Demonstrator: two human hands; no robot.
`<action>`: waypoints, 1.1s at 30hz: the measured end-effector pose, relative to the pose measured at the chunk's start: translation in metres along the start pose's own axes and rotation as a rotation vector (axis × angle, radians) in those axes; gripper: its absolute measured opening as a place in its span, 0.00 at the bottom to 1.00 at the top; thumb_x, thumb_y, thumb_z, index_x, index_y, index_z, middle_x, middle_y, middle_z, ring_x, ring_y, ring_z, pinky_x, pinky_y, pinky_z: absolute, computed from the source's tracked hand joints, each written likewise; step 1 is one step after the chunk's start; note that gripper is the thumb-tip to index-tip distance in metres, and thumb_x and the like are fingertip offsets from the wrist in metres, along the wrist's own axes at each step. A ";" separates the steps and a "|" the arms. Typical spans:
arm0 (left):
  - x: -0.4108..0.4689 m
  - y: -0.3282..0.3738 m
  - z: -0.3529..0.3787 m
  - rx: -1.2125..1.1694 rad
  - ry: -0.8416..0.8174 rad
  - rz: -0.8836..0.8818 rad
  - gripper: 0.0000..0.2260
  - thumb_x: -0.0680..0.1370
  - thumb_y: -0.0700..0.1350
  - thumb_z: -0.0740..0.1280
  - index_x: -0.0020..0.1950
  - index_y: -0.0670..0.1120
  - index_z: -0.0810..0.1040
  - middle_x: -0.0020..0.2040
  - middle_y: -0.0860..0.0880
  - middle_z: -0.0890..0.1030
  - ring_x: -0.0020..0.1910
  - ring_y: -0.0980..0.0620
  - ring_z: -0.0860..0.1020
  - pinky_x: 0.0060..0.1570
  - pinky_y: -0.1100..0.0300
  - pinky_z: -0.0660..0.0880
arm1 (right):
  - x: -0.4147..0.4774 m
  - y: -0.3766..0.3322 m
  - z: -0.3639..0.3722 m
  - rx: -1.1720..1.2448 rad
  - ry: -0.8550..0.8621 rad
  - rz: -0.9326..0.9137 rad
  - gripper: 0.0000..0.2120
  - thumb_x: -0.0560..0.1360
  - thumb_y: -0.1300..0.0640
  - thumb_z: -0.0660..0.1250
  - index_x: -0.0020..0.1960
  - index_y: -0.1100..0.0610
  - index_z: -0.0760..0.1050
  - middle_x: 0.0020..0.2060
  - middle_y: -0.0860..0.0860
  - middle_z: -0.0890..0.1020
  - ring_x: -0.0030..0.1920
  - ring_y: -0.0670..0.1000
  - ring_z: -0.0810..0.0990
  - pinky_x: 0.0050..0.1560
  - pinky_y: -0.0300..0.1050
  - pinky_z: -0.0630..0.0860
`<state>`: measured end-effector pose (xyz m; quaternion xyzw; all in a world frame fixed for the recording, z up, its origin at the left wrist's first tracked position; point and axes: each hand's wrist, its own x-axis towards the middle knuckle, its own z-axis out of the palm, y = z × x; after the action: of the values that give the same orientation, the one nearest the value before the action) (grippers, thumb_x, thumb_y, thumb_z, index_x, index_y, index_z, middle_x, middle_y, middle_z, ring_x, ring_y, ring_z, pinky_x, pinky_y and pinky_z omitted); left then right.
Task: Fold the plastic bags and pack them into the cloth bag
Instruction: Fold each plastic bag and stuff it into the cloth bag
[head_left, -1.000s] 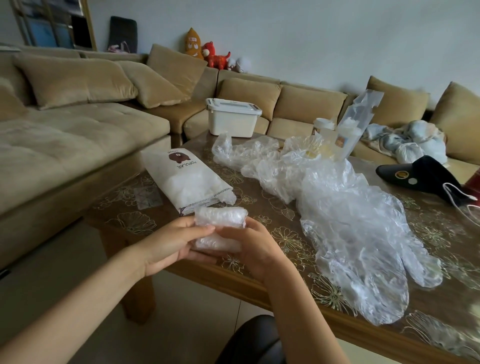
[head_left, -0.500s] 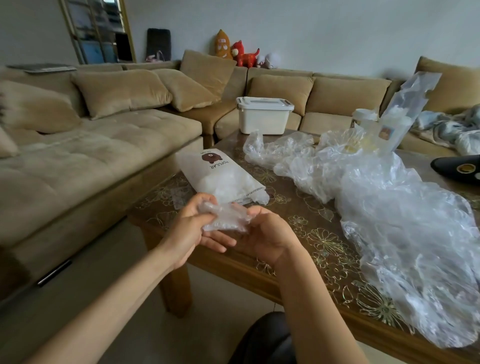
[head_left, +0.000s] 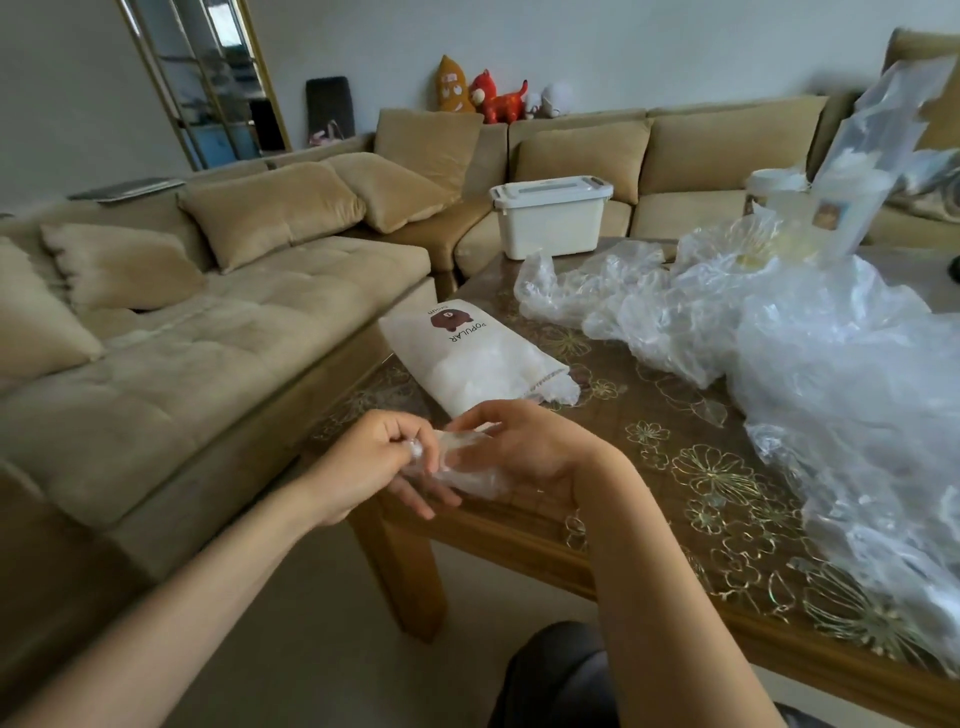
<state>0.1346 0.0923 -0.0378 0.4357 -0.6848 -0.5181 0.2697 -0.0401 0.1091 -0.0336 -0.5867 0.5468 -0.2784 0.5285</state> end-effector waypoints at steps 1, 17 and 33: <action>0.001 0.001 -0.001 -0.001 -0.029 -0.012 0.23 0.78 0.26 0.49 0.30 0.40 0.74 0.32 0.45 0.82 0.36 0.41 0.83 0.25 0.59 0.77 | 0.004 0.002 -0.001 -0.092 0.041 0.009 0.10 0.72 0.57 0.73 0.50 0.51 0.75 0.50 0.54 0.78 0.43 0.50 0.76 0.42 0.44 0.76; 0.083 0.006 0.031 0.827 0.218 0.306 0.17 0.78 0.45 0.65 0.67 0.48 0.72 0.71 0.48 0.68 0.72 0.50 0.62 0.70 0.56 0.56 | -0.010 0.056 -0.036 0.543 0.571 0.103 0.11 0.72 0.66 0.69 0.54 0.62 0.77 0.44 0.57 0.79 0.40 0.53 0.79 0.41 0.47 0.79; 0.116 -0.021 0.036 0.942 0.383 0.270 0.20 0.82 0.36 0.54 0.73 0.44 0.64 0.76 0.46 0.59 0.76 0.49 0.52 0.73 0.41 0.45 | -0.015 0.054 -0.039 0.698 0.696 0.066 0.06 0.70 0.67 0.70 0.45 0.60 0.76 0.38 0.56 0.79 0.31 0.49 0.76 0.22 0.35 0.68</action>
<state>0.0565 0.0059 -0.0784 0.5047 -0.8319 -0.0257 0.2292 -0.0981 0.1188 -0.0682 -0.2293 0.5831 -0.6076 0.4881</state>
